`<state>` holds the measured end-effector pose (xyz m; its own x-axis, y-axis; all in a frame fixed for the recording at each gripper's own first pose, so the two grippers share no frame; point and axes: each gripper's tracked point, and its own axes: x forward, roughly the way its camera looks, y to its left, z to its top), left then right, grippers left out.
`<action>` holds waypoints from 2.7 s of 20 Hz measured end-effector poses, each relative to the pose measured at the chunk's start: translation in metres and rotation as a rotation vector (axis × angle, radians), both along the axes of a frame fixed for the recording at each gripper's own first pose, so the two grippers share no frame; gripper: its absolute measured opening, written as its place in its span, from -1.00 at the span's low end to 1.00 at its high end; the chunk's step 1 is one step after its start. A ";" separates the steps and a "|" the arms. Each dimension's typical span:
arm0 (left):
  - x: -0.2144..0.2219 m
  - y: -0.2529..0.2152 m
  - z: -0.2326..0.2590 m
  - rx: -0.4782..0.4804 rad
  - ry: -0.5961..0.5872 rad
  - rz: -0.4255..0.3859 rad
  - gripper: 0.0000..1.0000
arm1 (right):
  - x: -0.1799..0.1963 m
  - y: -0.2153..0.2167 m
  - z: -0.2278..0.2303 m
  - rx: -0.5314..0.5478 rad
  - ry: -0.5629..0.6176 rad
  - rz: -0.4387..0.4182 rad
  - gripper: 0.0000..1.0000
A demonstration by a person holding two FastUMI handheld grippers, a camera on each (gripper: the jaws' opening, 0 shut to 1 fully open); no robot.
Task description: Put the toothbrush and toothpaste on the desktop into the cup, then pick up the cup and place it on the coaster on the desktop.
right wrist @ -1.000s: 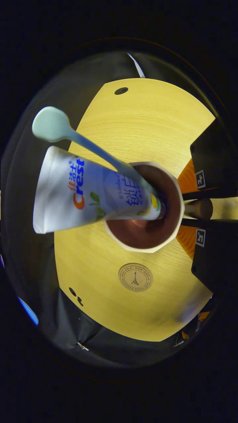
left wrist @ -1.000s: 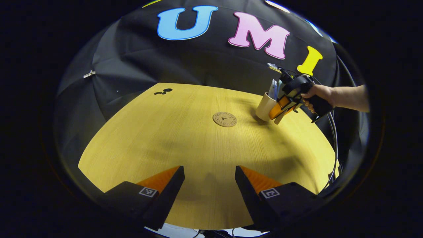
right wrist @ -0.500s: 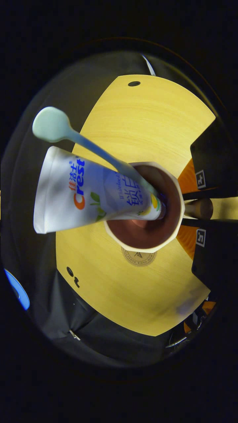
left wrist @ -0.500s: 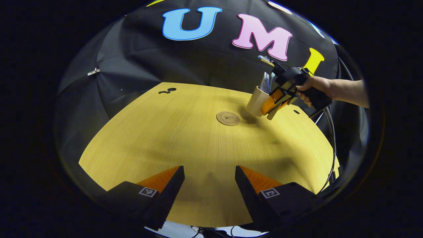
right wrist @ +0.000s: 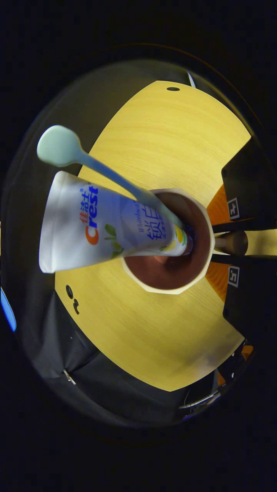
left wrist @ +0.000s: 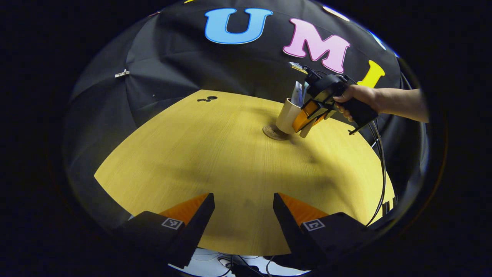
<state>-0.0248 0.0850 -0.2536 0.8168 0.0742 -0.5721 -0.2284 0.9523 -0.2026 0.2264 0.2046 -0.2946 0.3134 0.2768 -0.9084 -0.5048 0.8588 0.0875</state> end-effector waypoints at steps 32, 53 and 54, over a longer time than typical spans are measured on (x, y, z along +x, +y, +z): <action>-0.014 -0.003 0.092 0.007 -0.159 -0.033 0.94 | -0.078 -0.046 0.157 0.171 -0.305 -0.136 0.99; -0.103 -0.047 0.229 0.161 -0.513 -0.073 0.94 | -0.339 -0.146 0.232 0.202 -0.786 -0.517 0.98; -0.105 -0.049 0.223 0.159 -0.494 -0.094 0.94 | -0.345 -0.148 0.227 0.204 -0.786 -0.533 0.99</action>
<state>-0.1296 0.0356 -0.0307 0.9936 0.0421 -0.1048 -0.0542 0.9918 -0.1157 -0.1188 0.0561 -0.0674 0.9402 0.0517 -0.3367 -0.0317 0.9974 0.0645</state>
